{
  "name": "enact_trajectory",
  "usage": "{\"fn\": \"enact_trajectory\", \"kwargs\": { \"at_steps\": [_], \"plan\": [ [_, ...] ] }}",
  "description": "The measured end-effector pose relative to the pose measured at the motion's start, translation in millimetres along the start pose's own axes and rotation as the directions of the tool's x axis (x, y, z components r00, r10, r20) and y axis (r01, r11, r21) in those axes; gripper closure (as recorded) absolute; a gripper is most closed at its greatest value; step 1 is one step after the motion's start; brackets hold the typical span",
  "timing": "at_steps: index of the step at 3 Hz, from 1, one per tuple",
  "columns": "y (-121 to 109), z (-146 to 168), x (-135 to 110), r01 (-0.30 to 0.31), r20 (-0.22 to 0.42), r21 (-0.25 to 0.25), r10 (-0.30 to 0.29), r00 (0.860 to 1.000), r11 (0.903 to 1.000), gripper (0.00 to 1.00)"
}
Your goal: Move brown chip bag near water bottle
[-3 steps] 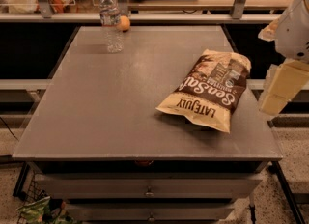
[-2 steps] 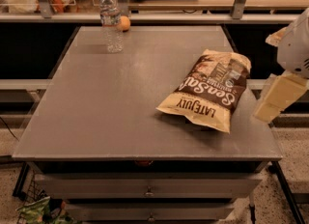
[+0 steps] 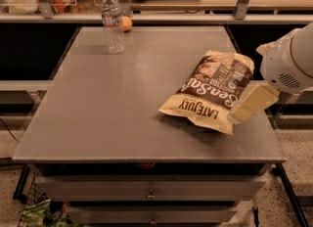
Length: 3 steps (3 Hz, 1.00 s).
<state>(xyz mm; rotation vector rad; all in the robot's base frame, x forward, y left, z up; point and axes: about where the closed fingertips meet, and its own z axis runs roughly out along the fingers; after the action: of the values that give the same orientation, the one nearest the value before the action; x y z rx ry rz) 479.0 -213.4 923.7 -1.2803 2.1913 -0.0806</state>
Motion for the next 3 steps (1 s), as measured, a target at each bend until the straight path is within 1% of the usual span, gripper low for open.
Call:
{"fn": "enact_trajectory", "kwargs": {
  "at_steps": [1,2,3],
  "plan": [
    [2,9,-11,-0.019,0.052,-0.020,0.020,0.998,0.9996,0.00],
    [13,18,-17,-0.032,0.068,-0.081,0.037,0.997,0.9962,0.00],
    [32,32,-19,-0.022,0.065,-0.168,0.033,0.997,0.9856,0.00]
  ]
}}
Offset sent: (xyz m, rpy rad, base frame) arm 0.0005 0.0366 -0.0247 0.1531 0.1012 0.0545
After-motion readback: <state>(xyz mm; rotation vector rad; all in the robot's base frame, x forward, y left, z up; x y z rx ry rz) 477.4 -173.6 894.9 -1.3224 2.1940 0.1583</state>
